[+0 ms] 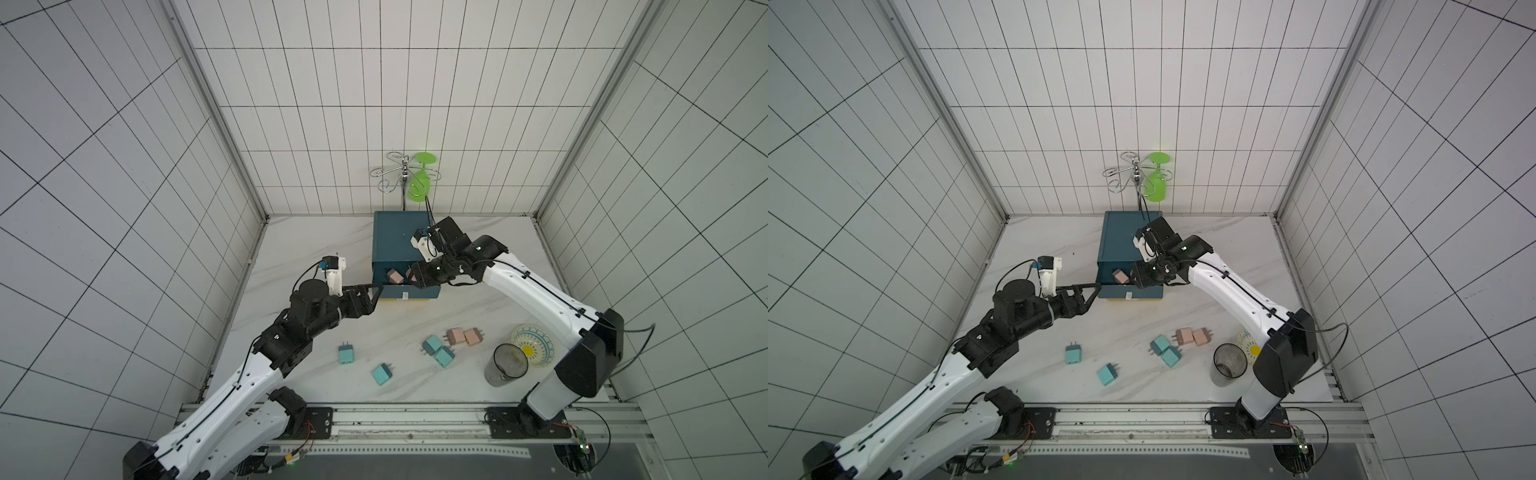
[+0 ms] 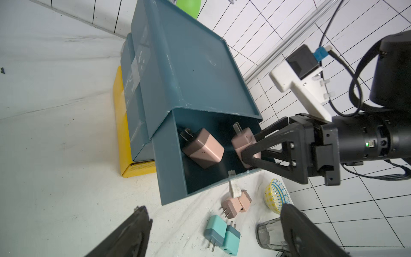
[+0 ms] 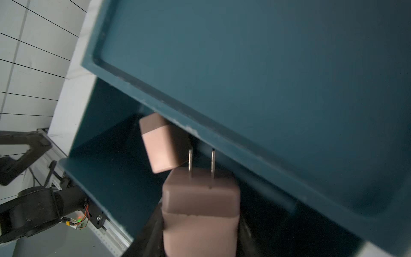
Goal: Place the plugs into the drawer by color
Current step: Place the plug in the drawer.
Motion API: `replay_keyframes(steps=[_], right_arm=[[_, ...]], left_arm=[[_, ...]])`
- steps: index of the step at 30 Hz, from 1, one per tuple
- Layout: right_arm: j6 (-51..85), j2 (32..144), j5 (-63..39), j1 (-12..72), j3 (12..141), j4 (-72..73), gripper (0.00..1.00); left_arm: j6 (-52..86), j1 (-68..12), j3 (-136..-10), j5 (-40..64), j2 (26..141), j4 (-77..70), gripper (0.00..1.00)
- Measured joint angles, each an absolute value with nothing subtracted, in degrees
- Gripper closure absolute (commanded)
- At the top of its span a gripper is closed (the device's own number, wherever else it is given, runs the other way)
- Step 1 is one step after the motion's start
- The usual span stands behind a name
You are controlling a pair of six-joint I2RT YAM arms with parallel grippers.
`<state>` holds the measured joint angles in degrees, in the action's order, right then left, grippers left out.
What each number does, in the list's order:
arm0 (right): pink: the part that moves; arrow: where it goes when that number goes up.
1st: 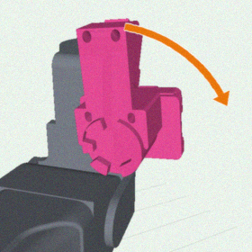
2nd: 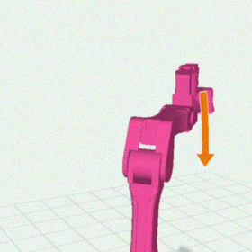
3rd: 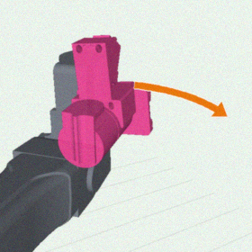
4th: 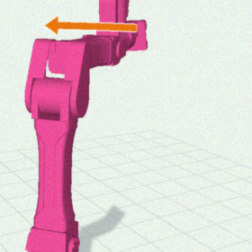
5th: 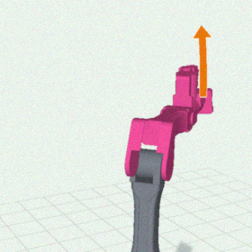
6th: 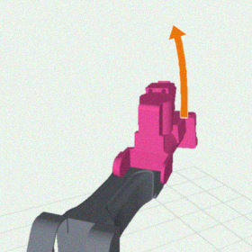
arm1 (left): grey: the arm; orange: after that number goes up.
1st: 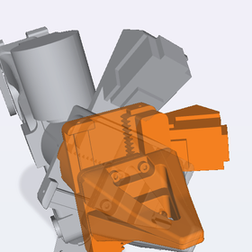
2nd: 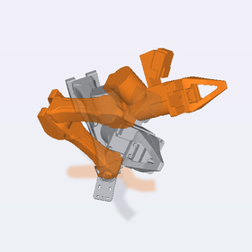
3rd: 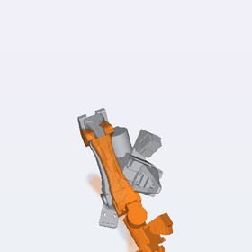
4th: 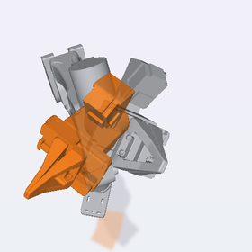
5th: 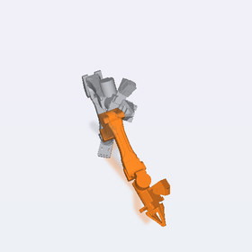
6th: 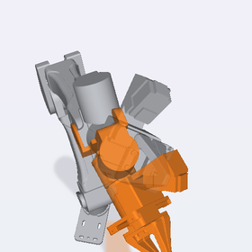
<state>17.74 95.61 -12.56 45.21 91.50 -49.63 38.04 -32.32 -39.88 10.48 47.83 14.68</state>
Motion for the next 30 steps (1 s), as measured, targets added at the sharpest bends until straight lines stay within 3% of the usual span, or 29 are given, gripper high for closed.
replay_keyframes(steps=[5,14,24,30], right_arm=[[18.0,99.6,-8.1,45.2,94.4,-51.9,0.57],[19.6,105.7,1.6,46.8,101.4,-60.8,0.4],[20.0,107.2,3.3,48.8,105.4,-64.3,0.28],[20.1,102.6,3.3,50.2,105.6,-64.4,0.21]], left_arm=[[37.9,-32.5,-39.9,10.7,51.2,14.3,0.07],[37.9,-33.2,-39.9,11.0,53.3,14.2,0.05],[36.3,-33.9,-41.8,7.4,60.1,13.9,0.01],[34.9,-33.9,-44.6,3.2,63.8,15.6,0.05]])
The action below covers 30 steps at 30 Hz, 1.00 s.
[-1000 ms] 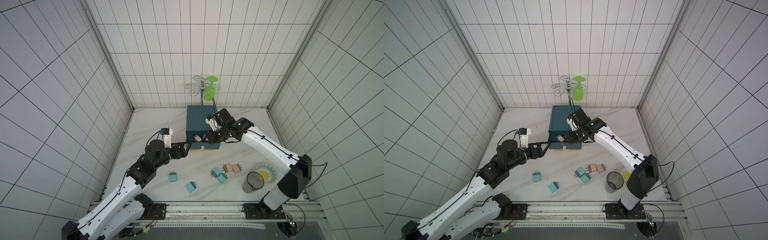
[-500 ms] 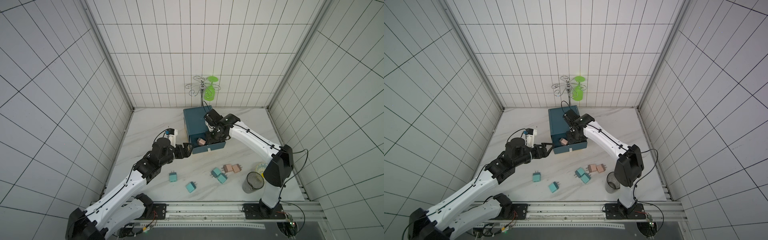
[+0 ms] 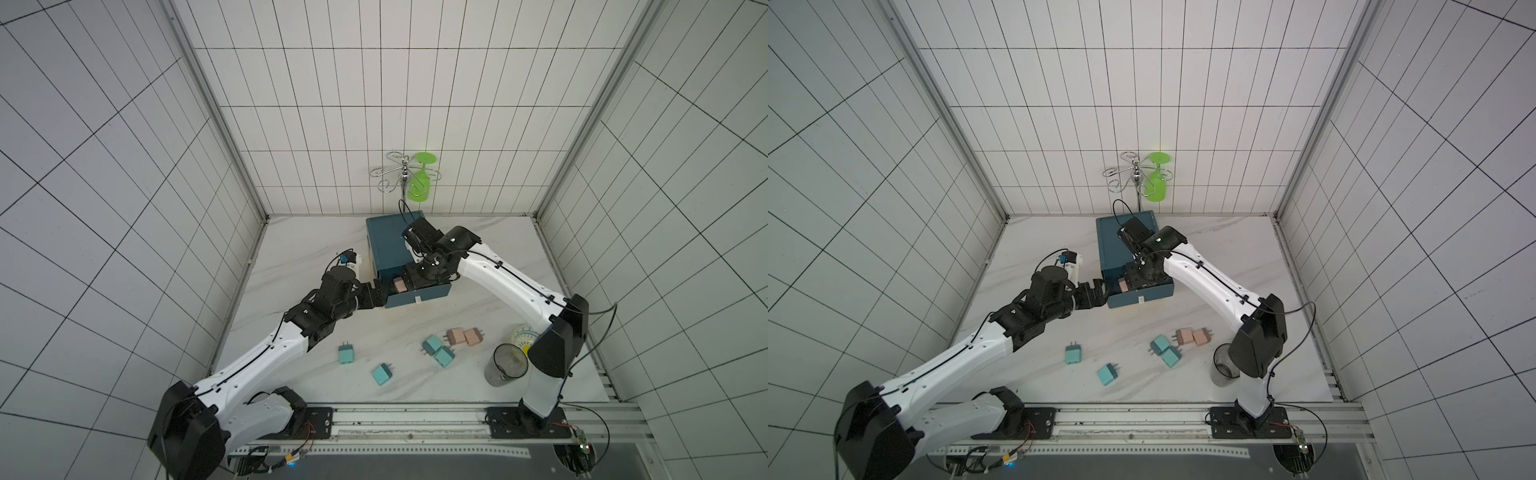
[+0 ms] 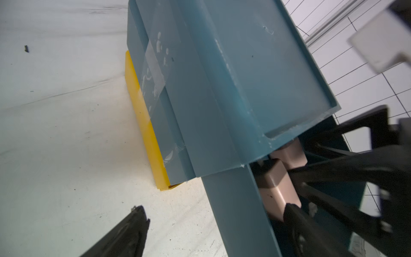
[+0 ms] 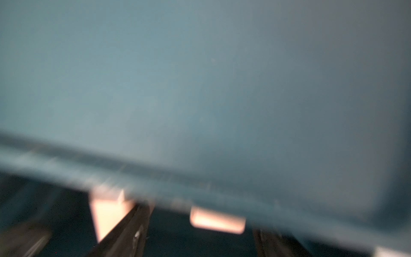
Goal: Place the plugs into the drawer by color
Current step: Adjust the storage box at the center of the board, then pick up the plug from the center of the board.
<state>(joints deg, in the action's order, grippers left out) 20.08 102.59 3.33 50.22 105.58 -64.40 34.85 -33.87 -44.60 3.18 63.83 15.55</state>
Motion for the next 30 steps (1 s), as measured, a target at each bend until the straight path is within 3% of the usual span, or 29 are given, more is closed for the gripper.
replay_keyframes(steps=[7,16,23,30], right_arm=[[19.7,96.1,2.7,48.7,105.3,-64.3,0.24],[20.0,80.0,2.5,48.4,90.6,-60.5,0.21],[20.4,69.4,2.9,45.6,77.8,-57.4,0.21],[15.8,72.0,2.1,42.1,74.4,-56.6,0.19]], left_arm=[[34.1,-33.7,-44.9,-0.9,63.8,15.9,0.14],[33.7,-30.2,-46.1,-4.2,64.1,17.2,0.13],[33.1,-29.5,-46.7,-1.2,63.7,18.9,0.07],[33.1,-29.6,-43.1,1.7,49.3,17.2,0.03]])
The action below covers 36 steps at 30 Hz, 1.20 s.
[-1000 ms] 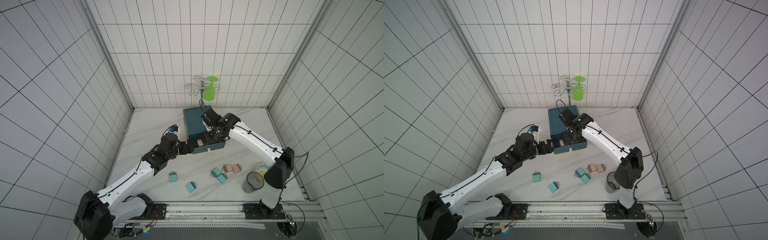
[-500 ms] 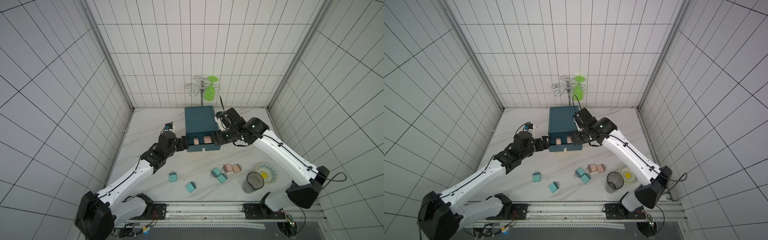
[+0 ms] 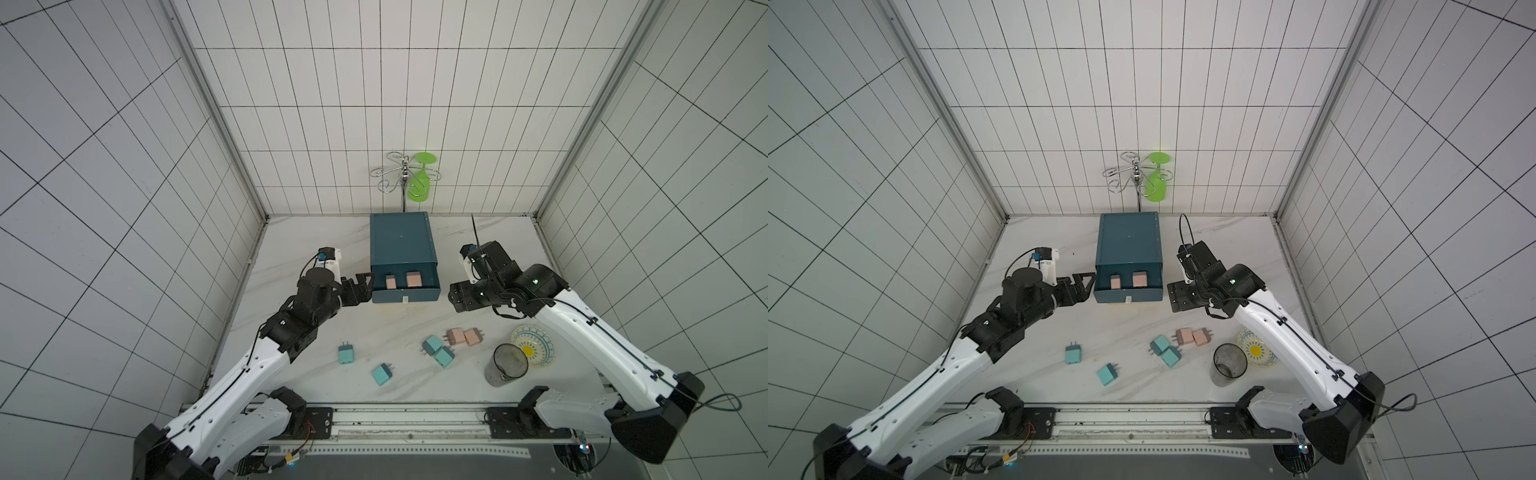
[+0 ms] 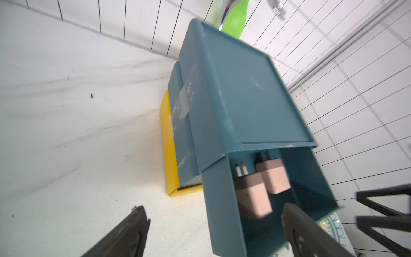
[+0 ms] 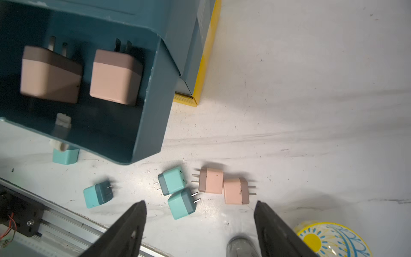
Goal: Place the plugs into the drawer by color
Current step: Pick up the plug from the center of the board.
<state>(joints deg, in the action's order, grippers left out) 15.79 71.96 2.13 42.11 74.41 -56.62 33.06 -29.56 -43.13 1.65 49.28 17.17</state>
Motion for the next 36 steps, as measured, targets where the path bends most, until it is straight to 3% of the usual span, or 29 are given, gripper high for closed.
replay_keyframes(steps=[4,8,16,29,32,36], right_arm=[[5.9,71.8,0.2,42.1,74.4,-53.5,0.2],[-8.7,65.2,0.1,42.5,70.6,-44.4,0.06],[-33.8,60.6,0.4,42.5,66.7,-45.9,0.06],[-45.9,68.9,2.2,43.6,55.7,-50.0,0.11],[-47.6,73.9,1.7,43.4,54.9,-48.6,0.19],[-48.6,81.0,1.0,43.4,54.7,-46.3,0.17]], left_arm=[[33.6,-29.6,-40.4,3.1,43.5,14.0,0.03],[35.1,-29.6,-37.7,5.7,43.1,11.7,0.02],[37.7,-29.6,-36.0,10.6,42.5,11.4,0.01],[38.8,-29.6,-36.0,11.6,37.2,11.9,0.01],[38.8,-29.5,-36.0,11.6,36.7,12.6,0.01],[38.7,-29.5,-36.1,11.6,35.8,13.5,0.01]])
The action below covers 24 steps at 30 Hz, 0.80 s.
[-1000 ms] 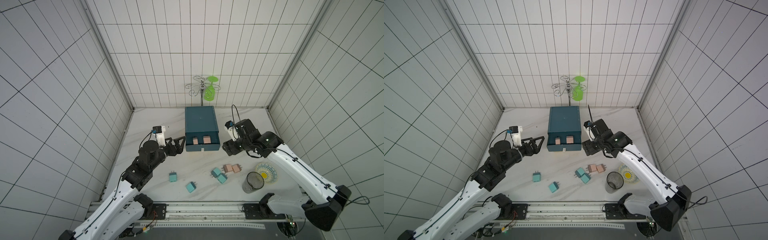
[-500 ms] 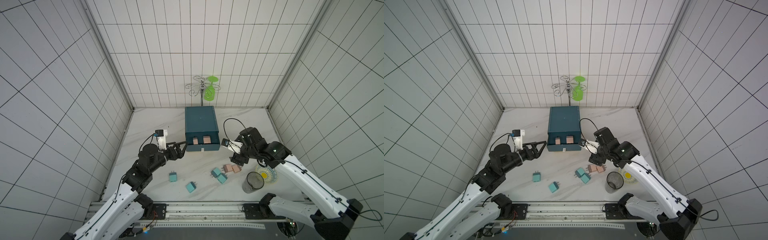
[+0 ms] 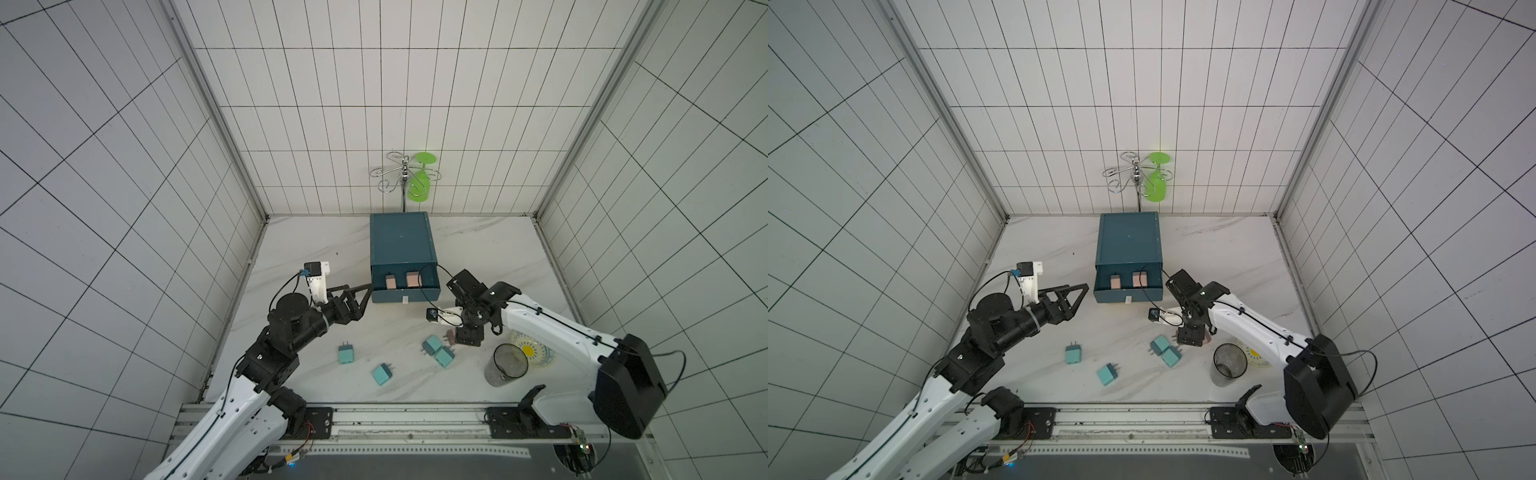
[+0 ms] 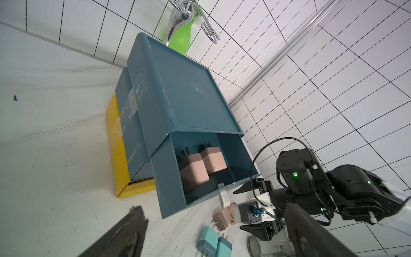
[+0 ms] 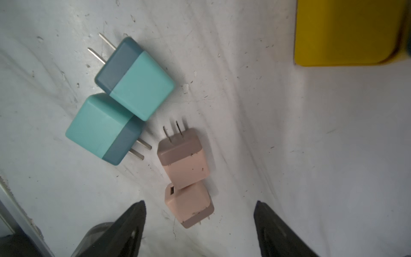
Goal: Place the plugs into the drawer by color
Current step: Pick up the plug from the center of the board.
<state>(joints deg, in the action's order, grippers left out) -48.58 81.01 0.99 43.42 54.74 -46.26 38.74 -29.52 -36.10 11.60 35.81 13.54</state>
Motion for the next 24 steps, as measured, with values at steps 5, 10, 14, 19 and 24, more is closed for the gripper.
replay_keyframes(steps=[5,10,14,19,24], right_arm=[[-49.3,84.8,0.9,43.3,52.1,-43.3,0.16],[-49.7,88.3,0.9,43.3,51.8,-41.2,0.21],[-49.8,92.1,1.0,43.4,51.8,-40.6,0.22],[-50.2,93.0,1.6,44.2,52.0,-41.1,0.34],[-50.6,92.9,3.4,46.8,52.0,-42.1,0.51]], left_arm=[[38.8,-29.5,-36.2,11.6,35.0,14.2,0.01],[38.8,-29.5,-36.2,11.6,35.1,14.3,0.01],[38.8,-29.5,-36.2,11.6,35.2,14.4,0.01],[38.8,-29.5,-36.2,11.6,35.5,14.4,0.01],[38.7,-29.5,-36.2,11.5,36.5,14.4,0.01]])
